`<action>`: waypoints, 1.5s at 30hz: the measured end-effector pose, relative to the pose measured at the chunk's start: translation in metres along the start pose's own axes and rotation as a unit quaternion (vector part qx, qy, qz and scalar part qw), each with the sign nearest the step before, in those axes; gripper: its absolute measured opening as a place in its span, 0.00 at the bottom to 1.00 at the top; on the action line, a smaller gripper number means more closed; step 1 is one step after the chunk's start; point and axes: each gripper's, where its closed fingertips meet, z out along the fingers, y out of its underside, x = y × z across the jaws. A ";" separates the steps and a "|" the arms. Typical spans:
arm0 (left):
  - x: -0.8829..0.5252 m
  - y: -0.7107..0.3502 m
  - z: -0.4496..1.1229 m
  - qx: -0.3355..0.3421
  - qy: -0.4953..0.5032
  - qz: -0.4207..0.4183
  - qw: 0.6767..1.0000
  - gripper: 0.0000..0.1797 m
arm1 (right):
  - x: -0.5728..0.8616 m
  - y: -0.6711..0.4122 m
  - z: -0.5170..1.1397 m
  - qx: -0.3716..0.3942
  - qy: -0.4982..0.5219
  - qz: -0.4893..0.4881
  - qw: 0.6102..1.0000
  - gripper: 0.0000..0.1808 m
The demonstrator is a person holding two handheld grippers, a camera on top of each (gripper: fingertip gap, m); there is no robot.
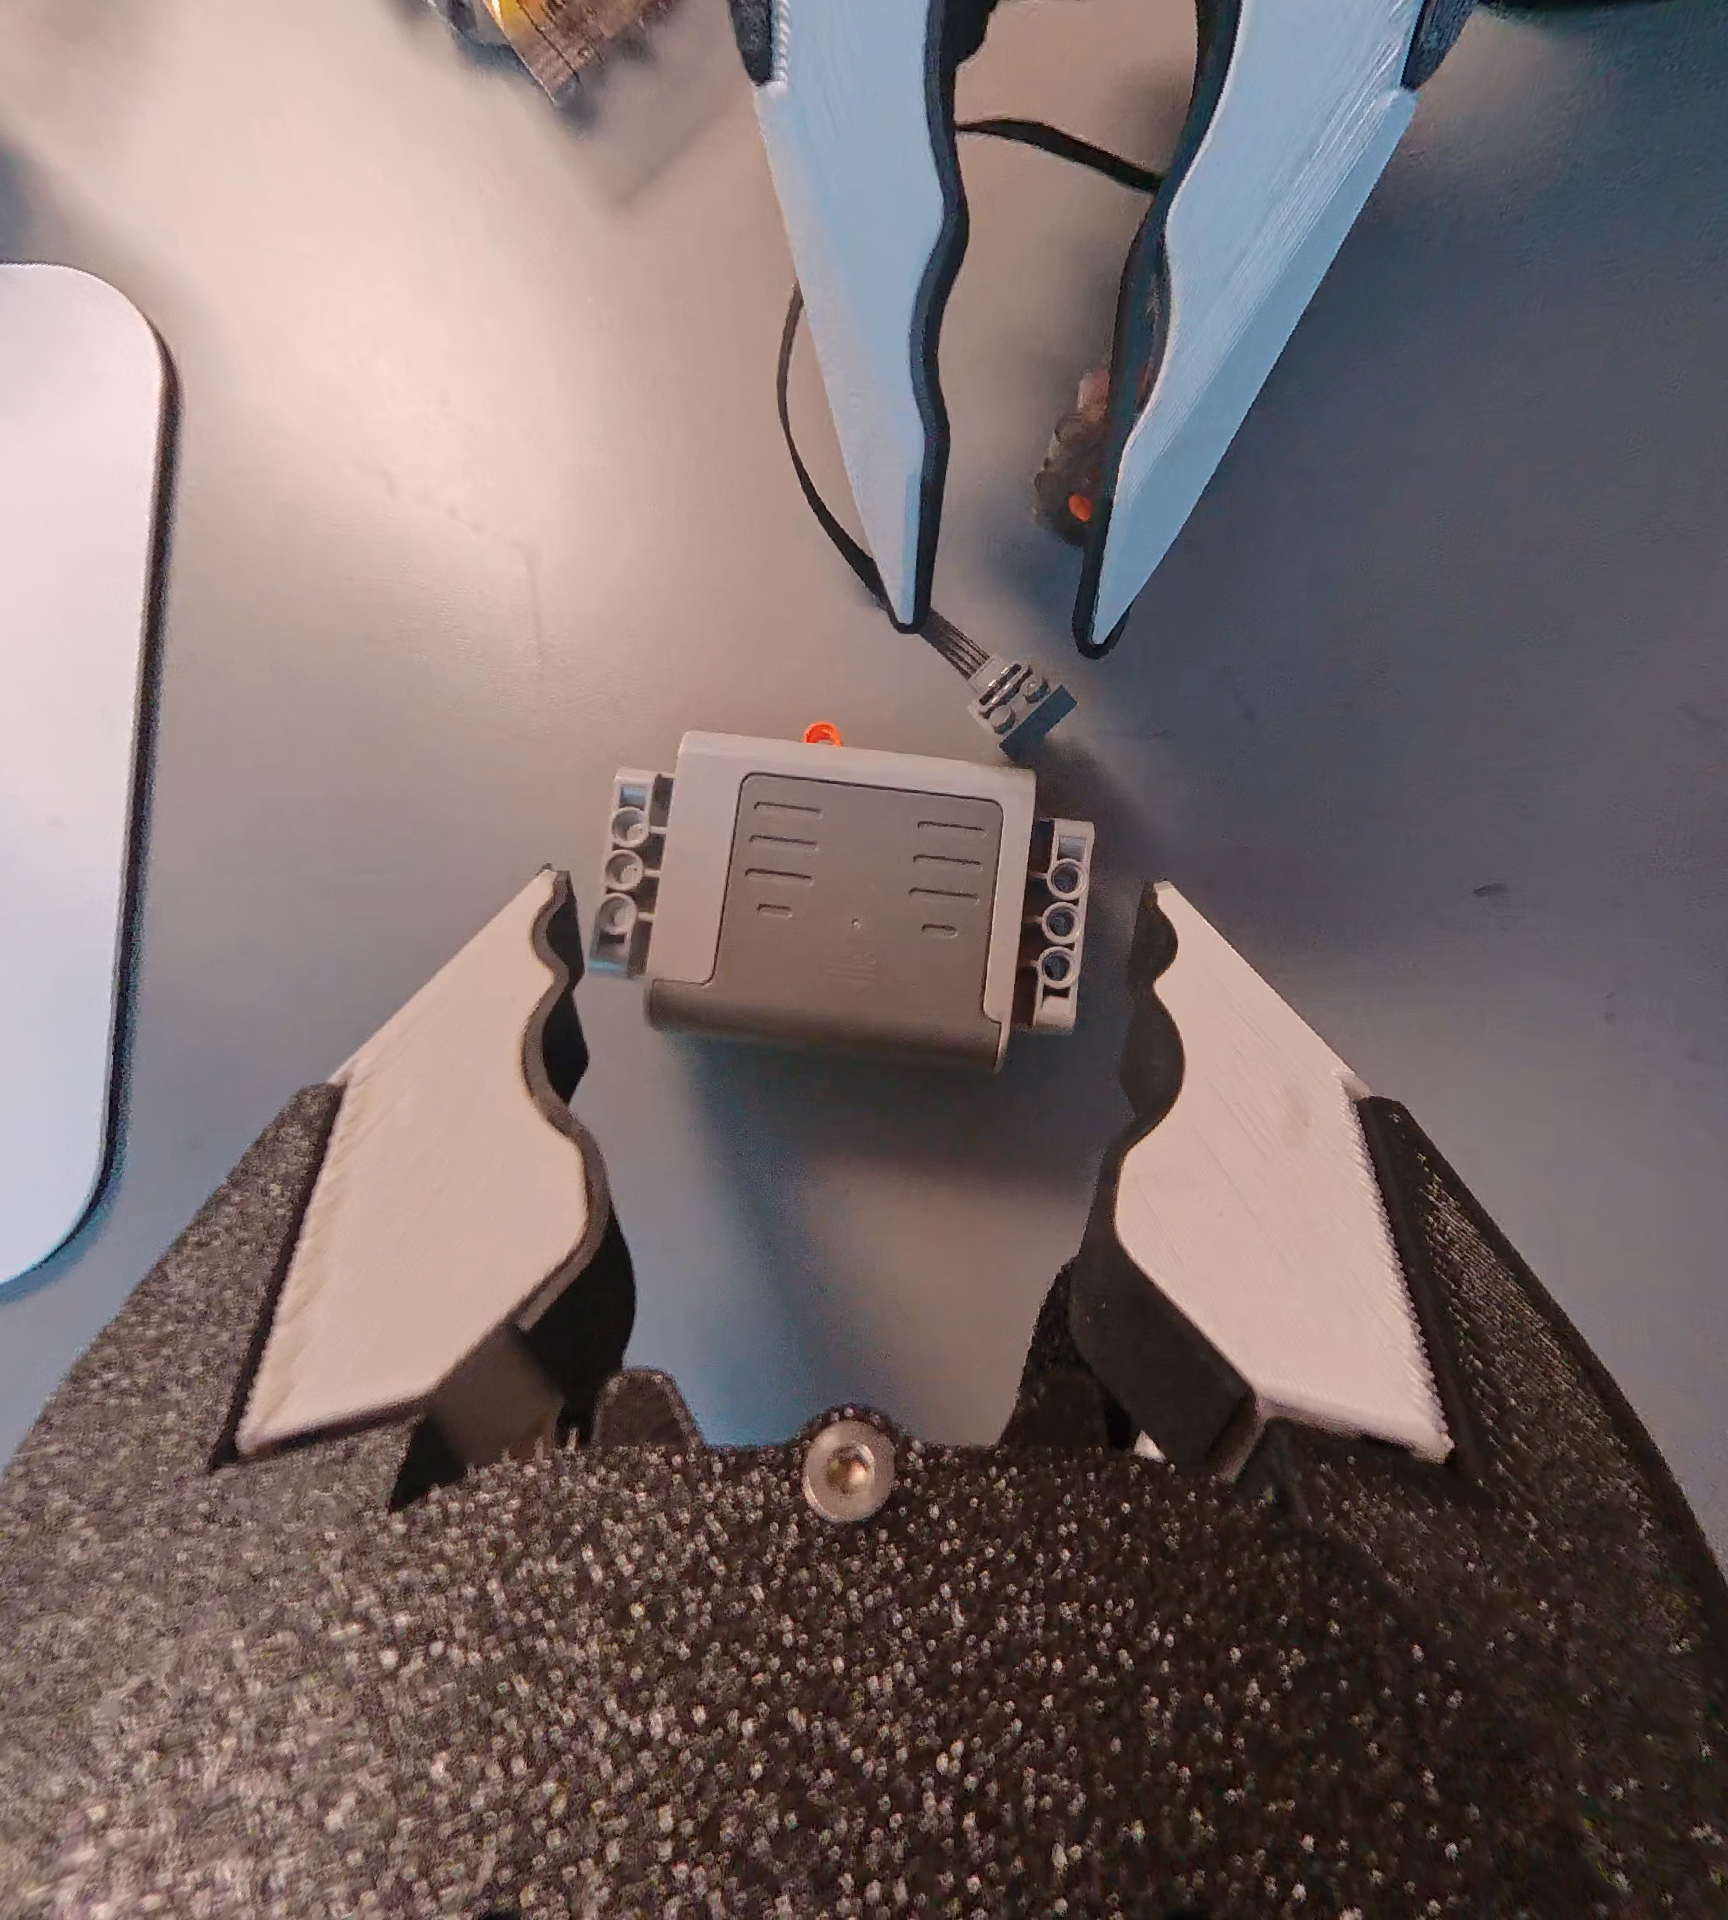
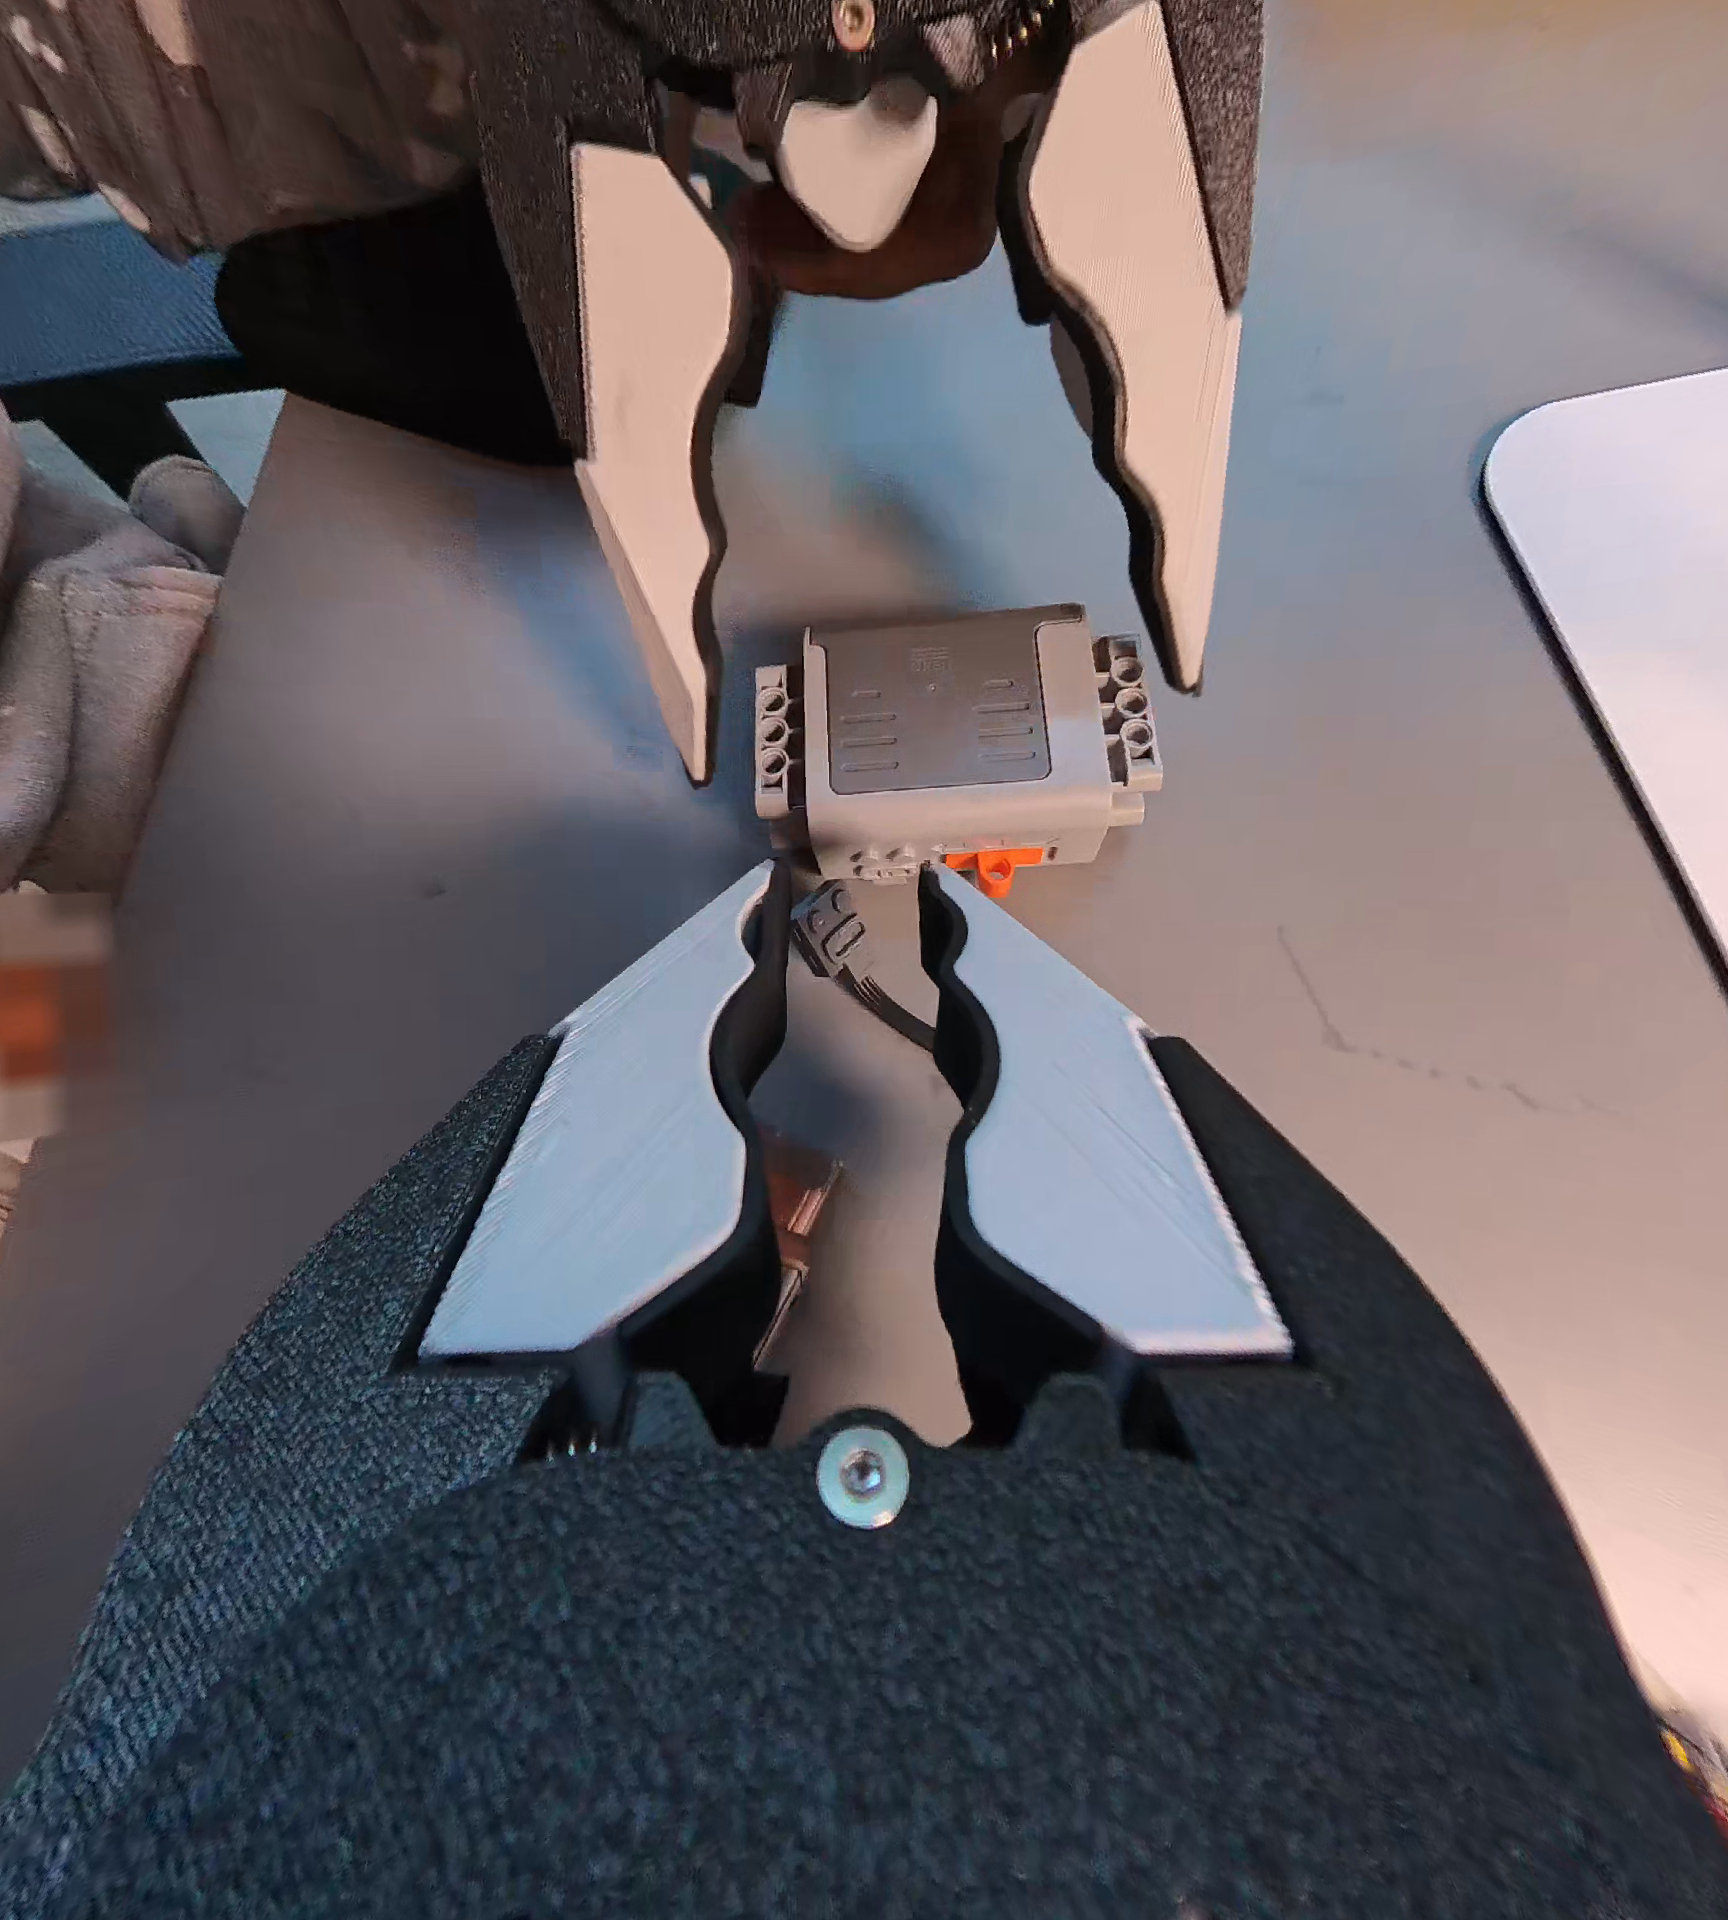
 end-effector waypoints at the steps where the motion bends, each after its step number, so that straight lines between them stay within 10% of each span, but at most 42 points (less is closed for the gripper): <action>1: -0.001 0.001 0.004 -0.018 -0.007 0.012 1.000 0.57 | 0.000 0.000 0.000 0.002 0.002 0.000 1.000 0.13; 7: -0.004 0.005 0.018 -0.049 -0.016 0.049 0.998 0.56 | 0.002 -0.001 -0.006 0.019 0.017 0.007 1.000 0.13; 14: -0.007 -0.015 -0.018 0.159 0.053 -0.118 0.979 0.55 | 0.014 -0.008 -0.010 0.042 0.067 -0.003 0.997 0.27; 21: -0.027 -0.072 -0.105 0.472 0.267 -0.312 0.781 0.55 | 0.024 -0.065 -0.018 0.127 0.130 -0.042 0.982 0.37; 26: -0.048 -0.076 -0.126 0.550 0.302 -0.376 0.682 0.55 | 0.026 -0.090 -0.025 0.174 0.144 0.027 0.974 0.42; 36: -0.027 -0.082 -0.092 0.503 0.230 -0.319 0.770 0.55 | 0.033 -0.090 -0.010 0.196 0.042 0.170 0.965 0.51; 45: 0.001 -0.060 -0.050 0.355 0.119 -0.119 0.920 0.56 | 0.020 -0.053 0.001 0.050 0.043 -0.018 0.998 0.48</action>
